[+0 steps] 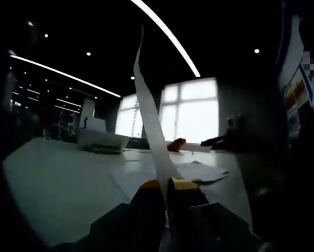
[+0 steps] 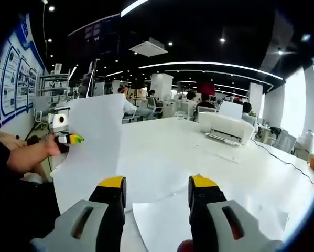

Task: Organize the stack of printing papers by aligning and flattening the scattered papers on the table

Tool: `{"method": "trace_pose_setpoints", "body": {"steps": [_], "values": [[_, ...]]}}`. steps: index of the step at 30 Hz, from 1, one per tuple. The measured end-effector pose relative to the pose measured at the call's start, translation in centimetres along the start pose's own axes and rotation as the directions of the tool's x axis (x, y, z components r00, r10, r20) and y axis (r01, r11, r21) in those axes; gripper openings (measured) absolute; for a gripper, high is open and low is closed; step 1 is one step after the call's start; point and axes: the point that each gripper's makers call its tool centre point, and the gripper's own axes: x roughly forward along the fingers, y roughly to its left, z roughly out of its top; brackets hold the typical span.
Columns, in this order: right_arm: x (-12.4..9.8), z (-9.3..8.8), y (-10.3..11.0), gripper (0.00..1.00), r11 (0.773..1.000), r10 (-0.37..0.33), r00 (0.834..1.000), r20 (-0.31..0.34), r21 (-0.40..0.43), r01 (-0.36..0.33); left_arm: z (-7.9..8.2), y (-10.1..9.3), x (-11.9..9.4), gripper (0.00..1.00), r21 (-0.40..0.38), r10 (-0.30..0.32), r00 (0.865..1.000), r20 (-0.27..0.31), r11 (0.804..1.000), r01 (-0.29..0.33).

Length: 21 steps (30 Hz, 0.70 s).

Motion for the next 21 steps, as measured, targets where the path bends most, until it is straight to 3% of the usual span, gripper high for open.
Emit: {"method": "trace_pose_setpoints", "body": {"steps": [13,21], "values": [[2.2,-1.3,0.1,0.43,1.0,0.016,0.998,-0.058,0.015,-0.015,0.0,0.7,-0.1,0.06,-0.01,0.007,1.0,0.004,1.0,-0.007],[3.3,-1.1,-1.3,0.43,0.999,0.013,0.997,-0.07,0.041,-0.01,0.1,0.8,-0.1,0.06,-0.01,0.009,1.0,0.012,1.0,-0.009]]}}
